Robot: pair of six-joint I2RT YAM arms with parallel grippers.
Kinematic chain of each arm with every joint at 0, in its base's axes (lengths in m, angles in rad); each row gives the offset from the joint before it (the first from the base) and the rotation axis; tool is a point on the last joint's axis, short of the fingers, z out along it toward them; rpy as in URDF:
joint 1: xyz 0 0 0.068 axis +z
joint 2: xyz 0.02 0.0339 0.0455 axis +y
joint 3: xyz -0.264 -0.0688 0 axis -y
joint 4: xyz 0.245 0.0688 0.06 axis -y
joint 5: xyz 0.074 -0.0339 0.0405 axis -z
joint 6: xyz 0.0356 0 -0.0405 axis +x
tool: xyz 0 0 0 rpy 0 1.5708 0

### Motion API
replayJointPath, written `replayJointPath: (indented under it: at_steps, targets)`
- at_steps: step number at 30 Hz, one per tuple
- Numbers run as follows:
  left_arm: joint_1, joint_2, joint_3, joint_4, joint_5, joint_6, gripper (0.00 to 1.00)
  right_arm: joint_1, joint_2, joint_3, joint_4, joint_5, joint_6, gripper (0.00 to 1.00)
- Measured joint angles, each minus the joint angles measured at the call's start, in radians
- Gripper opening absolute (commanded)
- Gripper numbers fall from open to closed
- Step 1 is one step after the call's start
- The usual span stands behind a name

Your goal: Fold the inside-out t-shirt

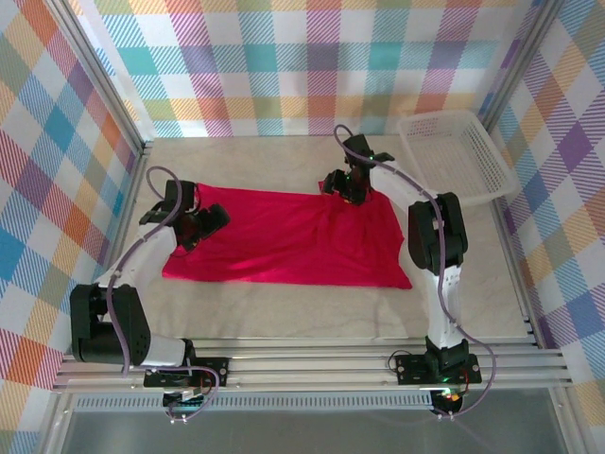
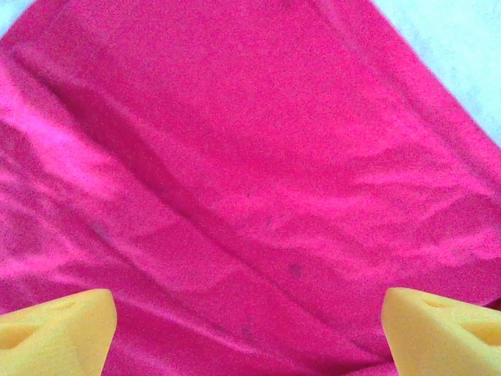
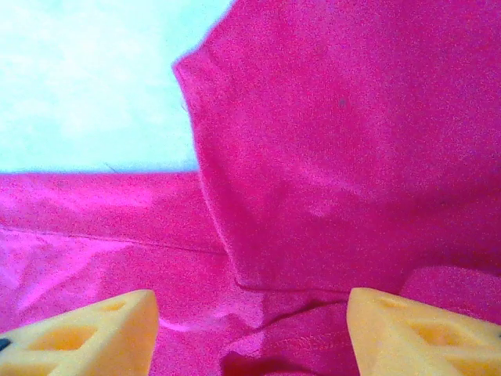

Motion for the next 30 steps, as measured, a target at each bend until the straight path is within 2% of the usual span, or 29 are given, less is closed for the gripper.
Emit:
replayJointPath:
  at_steps: [4, 8, 16, 19, 26, 28, 30]
  targets:
    - [0.039, 0.188, 0.225, -0.031, -0.006, 0.023, 0.59, -0.012, 0.000, 0.084, -0.032, 0.063, -0.050, 0.67]
    - [0.077, 0.446, 0.526, -0.055, -0.031, 0.058, 0.58, -0.038, 0.044, 0.213, -0.053, 0.144, -0.100, 0.68]
    - [0.093, 0.838, 0.966, -0.216, -0.081, 0.138, 0.63, -0.082, 0.348, 0.608, -0.119, 0.301, -0.206, 0.76]
    - [0.094, 0.914, 1.052, -0.262, -0.098, 0.164, 0.66, -0.096, 0.432, 0.685, -0.149, 0.318, -0.237, 0.76]
    - [0.094, 1.004, 1.182, -0.331, -0.116, 0.188, 0.66, -0.101, 0.472, 0.689, -0.181, 0.320, -0.285, 0.76]
    - [0.094, 1.019, 1.199, -0.340, -0.126, 0.191, 0.65, -0.101, 0.472, 0.689, -0.178, 0.315, -0.290, 0.74]
    - [0.095, 1.028, 1.201, -0.345, -0.134, 0.192, 0.58, -0.101, 0.472, 0.689, -0.178, 0.307, -0.295, 0.70]
